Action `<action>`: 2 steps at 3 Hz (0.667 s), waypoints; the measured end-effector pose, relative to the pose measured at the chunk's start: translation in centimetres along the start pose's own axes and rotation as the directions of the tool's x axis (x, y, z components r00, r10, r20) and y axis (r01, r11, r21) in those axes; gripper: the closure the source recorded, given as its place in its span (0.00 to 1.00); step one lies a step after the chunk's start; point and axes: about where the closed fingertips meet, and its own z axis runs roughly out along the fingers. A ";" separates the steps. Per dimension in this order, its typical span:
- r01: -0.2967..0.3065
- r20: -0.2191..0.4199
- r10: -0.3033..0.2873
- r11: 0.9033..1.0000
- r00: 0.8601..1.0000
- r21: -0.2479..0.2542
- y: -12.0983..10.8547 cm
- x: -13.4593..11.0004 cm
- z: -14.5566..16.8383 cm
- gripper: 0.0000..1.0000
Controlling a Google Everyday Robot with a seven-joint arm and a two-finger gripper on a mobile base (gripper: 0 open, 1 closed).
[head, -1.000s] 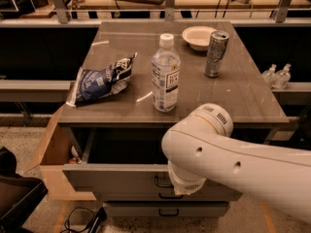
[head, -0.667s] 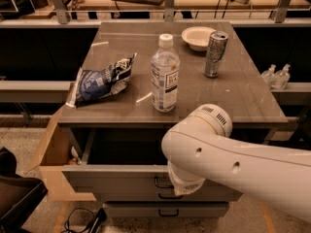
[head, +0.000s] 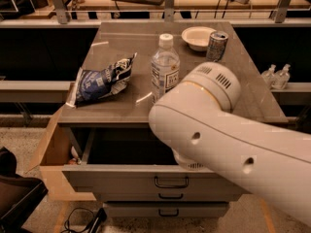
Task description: Open top drawer
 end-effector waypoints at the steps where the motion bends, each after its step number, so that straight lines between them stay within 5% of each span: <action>1: -0.016 -0.057 0.018 0.999 0.998 0.038 -2.5 2.1 -2.8 1.00; 2: -0.036 -0.075 0.039 0.998 0.996 0.043 -4.0 3.9 -2.8 1.00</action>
Offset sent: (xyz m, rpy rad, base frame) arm 0.0559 -0.0520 0.0468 -0.0731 -0.0579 -0.0801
